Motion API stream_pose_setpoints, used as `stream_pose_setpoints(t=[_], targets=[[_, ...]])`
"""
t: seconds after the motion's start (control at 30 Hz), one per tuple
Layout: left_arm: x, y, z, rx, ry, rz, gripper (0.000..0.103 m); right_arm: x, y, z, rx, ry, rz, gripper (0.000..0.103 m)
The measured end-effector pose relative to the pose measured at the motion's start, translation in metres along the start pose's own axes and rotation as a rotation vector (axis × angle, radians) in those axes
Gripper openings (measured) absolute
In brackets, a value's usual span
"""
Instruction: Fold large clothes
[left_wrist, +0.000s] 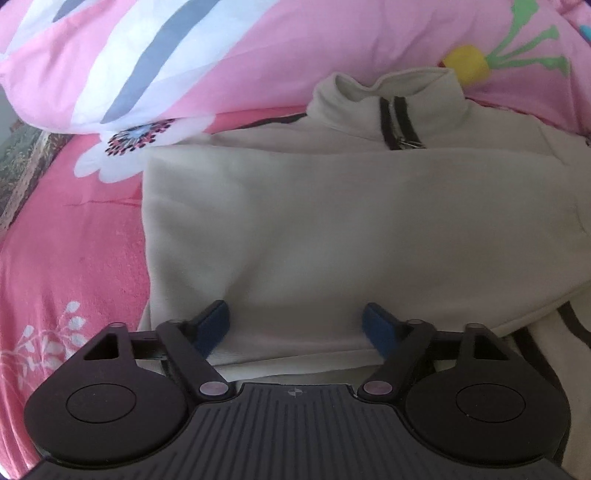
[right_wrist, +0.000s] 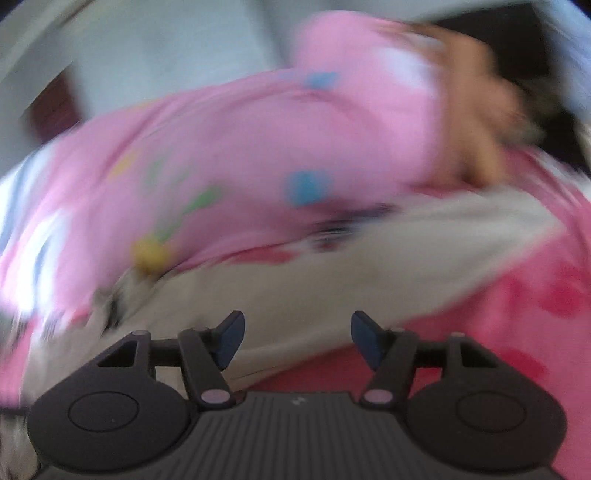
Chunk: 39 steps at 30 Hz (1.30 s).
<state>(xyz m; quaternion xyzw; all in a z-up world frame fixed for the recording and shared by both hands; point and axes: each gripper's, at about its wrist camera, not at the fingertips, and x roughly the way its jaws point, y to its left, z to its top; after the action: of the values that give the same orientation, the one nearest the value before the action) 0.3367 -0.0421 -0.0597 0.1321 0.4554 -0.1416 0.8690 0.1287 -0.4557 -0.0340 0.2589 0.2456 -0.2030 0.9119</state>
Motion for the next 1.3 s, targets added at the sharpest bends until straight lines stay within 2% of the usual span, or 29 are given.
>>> stream_pose_setpoints(t=[0.17,0.3,0.43,0.5,0.6,0.8,0.87,1.03,1.17,1.23,1.3], targets=[[-0.002,0.001,-0.001,0.009,0.002,-0.002,0.103,0.013,-0.092,0.013,0.384,-0.055,-0.092,0.103],[-0.001,-0.001,0.002,0.009,0.009,0.003,0.103,0.028,-0.138,0.019,0.579,-0.102,-0.149,0.103],[0.000,0.000,0.003,0.010,0.011,0.000,0.103,0.047,-0.166,0.027,0.644,-0.151,-0.153,0.103],[0.001,0.000,0.004,0.008,0.013,-0.001,0.103,0.052,-0.178,0.031,0.681,-0.159,-0.114,0.103],[0.000,0.001,0.003,0.008,0.013,-0.002,0.103,0.033,-0.180,0.033,0.687,-0.211,-0.069,0.103],[0.001,0.000,0.005,0.011,0.019,0.005,0.103,-0.040,-0.131,0.062,0.459,-0.383,-0.022,0.103],[0.000,0.000,0.005,0.005,0.021,0.008,0.103,-0.052,-0.113,0.076,0.382,-0.407,-0.015,0.103],[-0.005,0.004,0.005,-0.014,0.025,0.002,0.103,-0.054,-0.062,0.108,0.260,-0.431,0.036,0.103],[-0.022,0.019,0.005,-0.031,0.005,0.027,0.103,-0.064,0.026,0.127,0.088,-0.462,0.191,0.103],[-0.032,0.032,0.005,-0.049,-0.009,0.048,0.103,-0.071,0.084,0.127,-0.047,-0.471,0.302,0.103],[-0.042,0.048,0.003,-0.077,-0.019,0.075,0.103,-0.074,0.150,0.113,-0.223,-0.444,0.424,0.103]])
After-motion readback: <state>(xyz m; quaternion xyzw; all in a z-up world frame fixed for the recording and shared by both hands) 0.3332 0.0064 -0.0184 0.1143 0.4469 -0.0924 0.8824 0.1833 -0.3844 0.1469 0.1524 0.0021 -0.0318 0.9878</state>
